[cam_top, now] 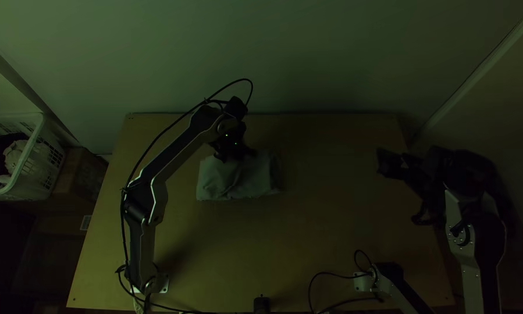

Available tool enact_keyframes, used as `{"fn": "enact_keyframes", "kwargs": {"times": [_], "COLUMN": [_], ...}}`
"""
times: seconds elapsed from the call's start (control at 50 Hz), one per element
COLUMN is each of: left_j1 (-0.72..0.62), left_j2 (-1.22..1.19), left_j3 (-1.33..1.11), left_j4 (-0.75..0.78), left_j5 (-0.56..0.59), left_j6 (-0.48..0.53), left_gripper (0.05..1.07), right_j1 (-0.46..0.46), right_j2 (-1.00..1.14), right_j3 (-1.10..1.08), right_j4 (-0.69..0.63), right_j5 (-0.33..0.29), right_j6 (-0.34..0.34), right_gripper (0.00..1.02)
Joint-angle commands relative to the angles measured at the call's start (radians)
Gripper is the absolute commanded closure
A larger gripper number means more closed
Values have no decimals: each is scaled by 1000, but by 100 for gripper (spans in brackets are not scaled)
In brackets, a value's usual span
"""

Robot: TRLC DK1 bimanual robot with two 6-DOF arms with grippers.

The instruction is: Fold the t-shirt

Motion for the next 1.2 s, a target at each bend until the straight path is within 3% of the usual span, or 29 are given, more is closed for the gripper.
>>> {"fn": "enact_keyframes", "kwargs": {"times": [0.0, 0.18, 0.22, 0.3, 0.36, 0.66, 0.94, 1.1, 1.18], "left_j1": [-36, -79, -93, -126, -157, -232, -183, -97, -42], "left_j2": [48, 126, 137, 157, 161, 82, -10, -98, -153], "left_j3": [60, 106, 109, 127, 135, 138, 136, 127, 122], "left_j4": [-16, -14, -11, -5, 19, 134, 159, 173, 185], "left_j5": [-21, -48, -48, -48, -48, -22, -25, -35, -42], "left_j6": [-26, -43, -44, -46, -47, -83, -43, -30, -27], "left_gripper": [105, 101, 87, 45, 8, 9, 9, 9, 9], "right_j1": [-9, -9, -9, -9, -7, -6, 6, 10, 10], "right_j2": [-24, -42, -45, -51, -54, -54, -22, 2, 5], "right_j3": [-27, -47, -52, -67, -83, -130, -147, -141, -144], "right_j4": [3, 3, 3, 3, 7, 38, 96, 164, 225], "right_j5": [4, 4, 4, 4, 4, 4, 5, 5, 5], "right_j6": [19, 29, 30, 33, 33, 32, 23, -27, -100], "right_gripper": [4, 4, 4, 4, 4, 4, 4, 4, 4]}}
